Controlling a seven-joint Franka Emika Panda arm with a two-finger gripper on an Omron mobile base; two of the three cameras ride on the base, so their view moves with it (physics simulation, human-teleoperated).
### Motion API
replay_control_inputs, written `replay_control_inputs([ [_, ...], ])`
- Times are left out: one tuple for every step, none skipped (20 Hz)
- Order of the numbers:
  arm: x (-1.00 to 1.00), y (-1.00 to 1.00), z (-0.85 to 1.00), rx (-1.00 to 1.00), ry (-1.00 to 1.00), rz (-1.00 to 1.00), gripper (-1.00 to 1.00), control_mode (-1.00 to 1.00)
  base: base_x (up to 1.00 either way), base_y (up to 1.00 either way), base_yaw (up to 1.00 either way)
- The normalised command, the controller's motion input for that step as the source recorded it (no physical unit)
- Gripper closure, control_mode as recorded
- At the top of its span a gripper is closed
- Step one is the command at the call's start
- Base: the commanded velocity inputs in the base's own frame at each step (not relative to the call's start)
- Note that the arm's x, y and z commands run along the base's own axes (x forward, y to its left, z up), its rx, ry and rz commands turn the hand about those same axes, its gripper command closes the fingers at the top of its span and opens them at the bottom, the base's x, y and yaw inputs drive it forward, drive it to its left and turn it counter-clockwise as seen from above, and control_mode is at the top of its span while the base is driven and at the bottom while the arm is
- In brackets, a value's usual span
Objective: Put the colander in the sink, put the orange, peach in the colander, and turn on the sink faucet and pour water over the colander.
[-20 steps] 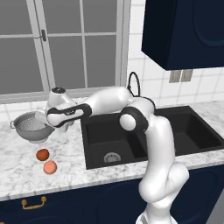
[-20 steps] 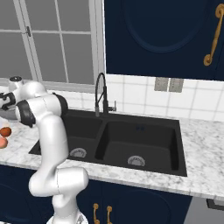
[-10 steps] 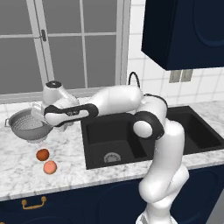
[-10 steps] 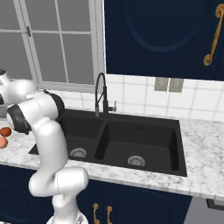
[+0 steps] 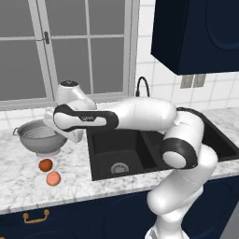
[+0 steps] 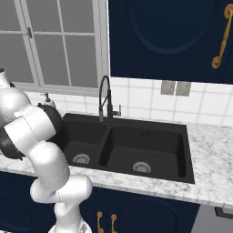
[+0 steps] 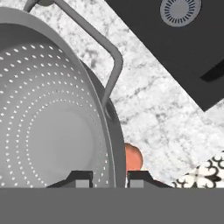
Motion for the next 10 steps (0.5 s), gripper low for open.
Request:
replay_control_inputs([
  [-0.55,-0.75,0.24,0.06,0.25,-0.11,1.0,-1.0,0.0,0.0,0.0],
  [-0.48,-0.76,0.21,0.03,0.23,-0.14,1.0,-1.0,0.0,0.0,0.0],
  [-0.44,-0.77,0.2,0.01,0.21,-0.14,1.0,-1.0,0.0,0.0,0.0],
  [-0.38,-0.79,0.15,0.0,0.15,-0.12,1.0,-1.0,0.0,0.0,0.0],
  [-0.34,-0.82,0.13,0.0,0.03,-0.09,1.0,-1.0,0.0,0.0,0.0],
  [-0.36,-0.84,0.12,0.0,0.0,-0.08,1.0,-1.0,0.0,0.0,0.0],
  [-0.38,-0.86,0.11,0.0,0.0,-0.08,1.0,-1.0,0.0,0.0,0.0],
  [-0.38,-0.85,0.09,0.0,0.0,-0.09,1.0,-1.0,0.0,0.0,0.0],
  [-0.35,-0.85,0.0,-0.01,0.0,-0.11,1.0,-1.0,0.0,0.0,0.0],
  [-0.38,-0.84,0.0,-0.05,0.0,-0.12,1.0,-1.0,0.0,0.0,0.0],
])
